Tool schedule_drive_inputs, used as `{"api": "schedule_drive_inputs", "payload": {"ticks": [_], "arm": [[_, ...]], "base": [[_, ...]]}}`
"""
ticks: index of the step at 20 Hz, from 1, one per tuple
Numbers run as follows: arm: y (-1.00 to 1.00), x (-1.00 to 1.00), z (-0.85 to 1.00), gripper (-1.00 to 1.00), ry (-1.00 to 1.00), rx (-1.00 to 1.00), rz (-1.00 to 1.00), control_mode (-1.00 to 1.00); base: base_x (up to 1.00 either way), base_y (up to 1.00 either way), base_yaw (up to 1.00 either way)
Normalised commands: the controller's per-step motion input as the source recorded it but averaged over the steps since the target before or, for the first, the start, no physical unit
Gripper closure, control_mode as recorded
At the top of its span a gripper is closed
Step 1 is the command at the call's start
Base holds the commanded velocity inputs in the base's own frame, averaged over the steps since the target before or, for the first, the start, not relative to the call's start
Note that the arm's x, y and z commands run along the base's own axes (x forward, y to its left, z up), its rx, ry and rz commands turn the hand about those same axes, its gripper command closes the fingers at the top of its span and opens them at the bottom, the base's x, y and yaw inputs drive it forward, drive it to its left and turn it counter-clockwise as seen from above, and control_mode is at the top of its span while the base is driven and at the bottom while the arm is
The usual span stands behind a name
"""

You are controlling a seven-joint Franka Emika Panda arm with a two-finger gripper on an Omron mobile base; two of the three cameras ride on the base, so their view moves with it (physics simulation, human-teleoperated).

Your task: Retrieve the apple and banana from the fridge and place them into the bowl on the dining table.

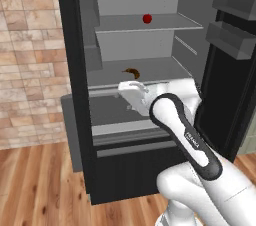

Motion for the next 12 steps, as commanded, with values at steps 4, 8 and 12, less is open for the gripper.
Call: {"api": "schedule_drive_inputs", "payload": {"ticks": [4, 8, 12], "arm": [[-0.65, -0.36, 0.72, -1.00, -0.01, -0.70, -0.04, -1.00], [-0.78, -0.43, 0.48, -1.00, -0.01, -0.73, -0.04, -1.00], [-0.99, -0.56, 0.06, -1.00, -0.10, -0.60, 0.00, -1.00]], "base": [[0.00, 0.00, 0.00], [0.00, 0.00, 0.00], [0.00, 0.00, 0.00]]}}
